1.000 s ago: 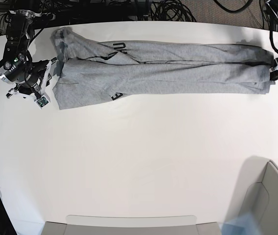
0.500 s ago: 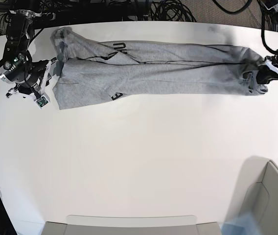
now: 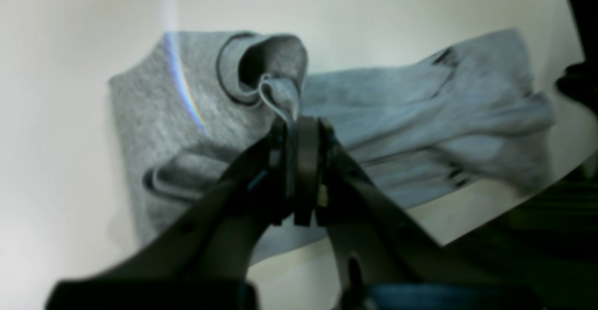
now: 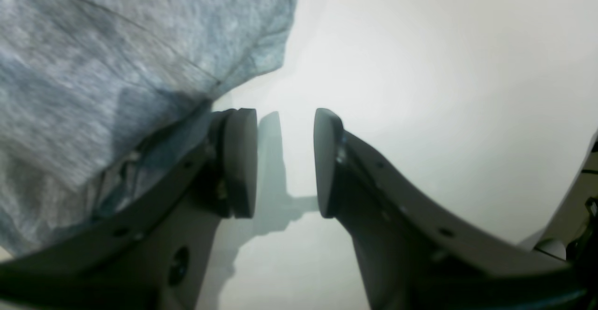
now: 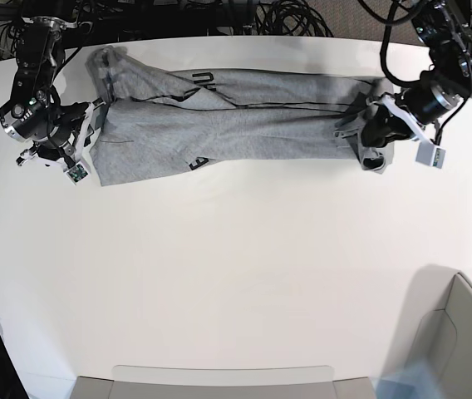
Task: Fold the T-shirt properly
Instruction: 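Release the strip end with the left gripper and move it inward, then grasp the strip's middle with the left gripper and fold its end over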
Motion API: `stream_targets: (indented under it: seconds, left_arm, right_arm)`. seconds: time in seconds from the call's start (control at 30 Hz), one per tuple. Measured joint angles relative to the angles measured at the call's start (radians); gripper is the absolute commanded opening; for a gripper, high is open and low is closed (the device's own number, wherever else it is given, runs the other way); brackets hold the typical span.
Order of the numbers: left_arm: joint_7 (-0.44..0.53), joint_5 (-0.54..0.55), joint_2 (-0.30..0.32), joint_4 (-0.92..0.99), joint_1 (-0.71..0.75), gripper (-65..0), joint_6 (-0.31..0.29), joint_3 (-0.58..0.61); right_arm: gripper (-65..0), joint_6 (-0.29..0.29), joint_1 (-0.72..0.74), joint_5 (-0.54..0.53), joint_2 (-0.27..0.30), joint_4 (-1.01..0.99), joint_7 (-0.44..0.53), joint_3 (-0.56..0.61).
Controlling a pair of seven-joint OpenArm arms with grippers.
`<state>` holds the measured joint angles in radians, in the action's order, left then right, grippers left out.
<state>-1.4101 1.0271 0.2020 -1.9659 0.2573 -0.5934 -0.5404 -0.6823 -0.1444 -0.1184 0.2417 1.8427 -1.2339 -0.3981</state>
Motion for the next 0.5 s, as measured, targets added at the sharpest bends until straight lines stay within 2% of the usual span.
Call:
stream_targets:
  seconds: [0.1, 0.23, 0.37, 0.5]
  left_arm:
    - [-0.002, 0.006, -0.042, -0.031, 0.004, -65.0, 0.002, 0.006]
    - [-0.002, -0.002, -0.055, -0.041, 0.006, -65.0, 0.005, 0.071]
    - [0.000, -0.001, -0.097, -0.041, 0.018, -65.0, 0.005, 0.155]
    - [-0.003, -0.005, -0.119, -0.041, 0.025, -65.0, 0.006, 0.185]
  right_arm:
    - [-44.4, 0.000, 0.000, 0.001, -0.001, 0.000, 0.000, 0.000]
    - [-44.4, 0.000, 0.001, -0.003, -0.001, -0.021, 0.000, 0.000]
    - [-44.4, 0.000, 0.000, 0.002, -0.001, -0.051, 0.000, 0.000]
    - [-44.4, 0.000, 0.003, 0.002, -0.001, -0.051, 0.000, 0.000]
